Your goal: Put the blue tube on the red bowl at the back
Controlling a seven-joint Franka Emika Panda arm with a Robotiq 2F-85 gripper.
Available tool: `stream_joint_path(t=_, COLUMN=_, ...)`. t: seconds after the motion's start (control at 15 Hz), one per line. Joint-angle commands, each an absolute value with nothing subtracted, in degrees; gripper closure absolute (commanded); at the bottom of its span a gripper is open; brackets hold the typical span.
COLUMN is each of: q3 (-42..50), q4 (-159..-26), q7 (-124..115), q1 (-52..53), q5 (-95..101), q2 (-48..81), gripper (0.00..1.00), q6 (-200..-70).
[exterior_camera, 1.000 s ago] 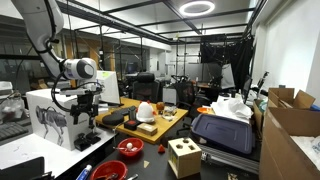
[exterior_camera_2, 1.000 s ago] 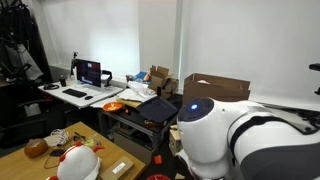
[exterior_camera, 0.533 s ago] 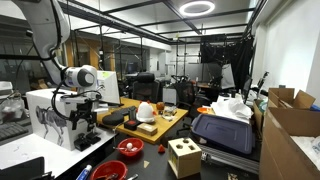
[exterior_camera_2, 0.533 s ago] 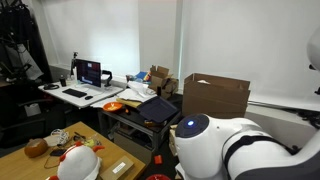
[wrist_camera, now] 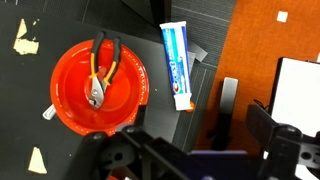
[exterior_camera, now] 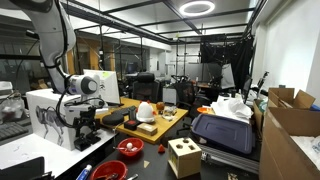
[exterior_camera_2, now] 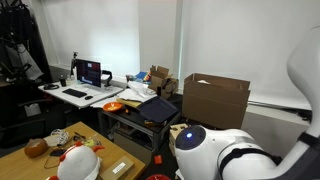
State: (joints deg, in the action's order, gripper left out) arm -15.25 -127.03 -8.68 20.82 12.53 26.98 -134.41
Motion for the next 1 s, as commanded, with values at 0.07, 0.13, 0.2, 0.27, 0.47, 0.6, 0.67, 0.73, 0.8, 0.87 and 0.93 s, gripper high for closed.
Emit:
stream_joint_path(t=0.07, q3=-13.22, q4=-125.56, q7=-8.53, q1=22.54, q5=13.23, q2=30.95, gripper=0.0, q6=-137.6)
stream_joint_path(t=0.13, q3=-12.94, q4=-125.37, q7=-8.47, q1=22.77, q5=13.19, q2=31.75, gripper=0.0, q6=-137.99)
stream_joint_path(t=0.2, q3=-12.62, q4=-125.21, q7=-8.4, q1=22.98, q5=13.28, q2=32.59, gripper=0.0, q6=-138.28)
stream_joint_path(t=0.27, q3=-12.3, q4=-125.06, q7=-8.4, q1=23.19, q5=13.41, q2=33.36, gripper=0.0, q6=-138.48)
stream_joint_path(t=0.47, q3=-11.29, q4=-124.37, q7=-8.5, q1=23.76, q5=13.74, q2=36.23, gripper=0.0, q6=-139.23)
stream_joint_path(t=0.6, q3=-10.76, q4=-123.8, q7=-8.54, q1=24.24, q5=13.74, q2=38.28, gripper=0.0, q6=-140.06)
stream_joint_path(t=0.67, q3=-10.61, q4=-123.38, q7=-8.62, q1=24.47, q5=13.66, q2=39.66, gripper=0.0, q6=-140.74)
stream_joint_path(t=0.73, q3=-10.56, q4=-122.91, q7=-8.57, q1=24.61, q5=13.53, q2=40.88, gripper=0.0, q6=-141.31)
stream_joint_path(t=0.8, q3=-10.47, q4=-122.27, q7=-8.58, q1=24.83, q5=13.43, q2=42.26, gripper=0.0, q6=-142.05)
stream_joint_path(t=0.87, q3=-10.42, q4=-121.68, q7=-8.48, q1=24.95, q5=13.21, q2=43.45, gripper=0.0, q6=-142.68)
stream_joint_path(t=0.93, q3=-10.4, q4=-121.0, q7=-8.38, q1=25.08, q5=12.96, q2=44.66, gripper=0.0, q6=-143.3)
